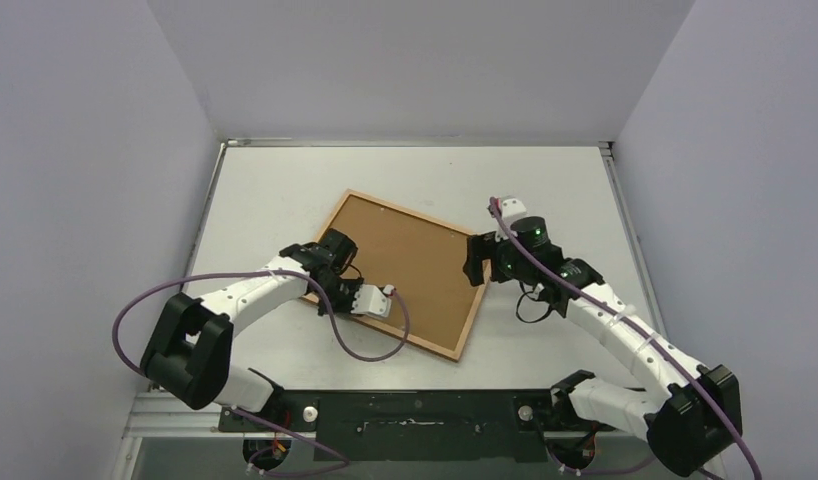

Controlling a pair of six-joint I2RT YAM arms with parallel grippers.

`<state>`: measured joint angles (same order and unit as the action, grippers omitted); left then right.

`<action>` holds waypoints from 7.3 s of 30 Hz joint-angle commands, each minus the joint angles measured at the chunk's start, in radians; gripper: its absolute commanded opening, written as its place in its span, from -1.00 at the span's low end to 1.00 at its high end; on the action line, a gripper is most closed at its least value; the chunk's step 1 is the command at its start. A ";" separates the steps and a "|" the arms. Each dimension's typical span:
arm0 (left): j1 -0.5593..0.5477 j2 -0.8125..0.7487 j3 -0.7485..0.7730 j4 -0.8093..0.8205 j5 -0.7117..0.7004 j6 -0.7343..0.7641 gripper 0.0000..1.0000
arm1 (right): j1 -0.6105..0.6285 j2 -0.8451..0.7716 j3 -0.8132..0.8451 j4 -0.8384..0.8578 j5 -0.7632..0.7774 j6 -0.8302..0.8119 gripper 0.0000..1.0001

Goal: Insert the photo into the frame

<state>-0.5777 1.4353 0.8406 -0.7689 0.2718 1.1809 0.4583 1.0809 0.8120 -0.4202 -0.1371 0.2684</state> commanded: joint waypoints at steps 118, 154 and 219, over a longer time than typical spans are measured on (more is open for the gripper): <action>0.760 -0.085 0.278 0.403 0.404 -0.841 0.62 | -0.220 0.236 0.023 0.116 -0.305 0.332 -0.60; 0.547 0.537 0.483 0.397 0.274 -1.064 0.08 | -0.055 0.668 0.210 0.388 0.054 0.188 -0.45; 0.585 0.038 -0.581 1.872 -0.323 -1.263 0.93 | -0.385 0.407 -0.504 1.417 0.536 -0.115 0.80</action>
<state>0.0109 1.4715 0.2386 1.0851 0.0216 -0.0872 -0.0093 1.4166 0.2745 0.9012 0.3325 0.2188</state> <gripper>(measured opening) 0.963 0.899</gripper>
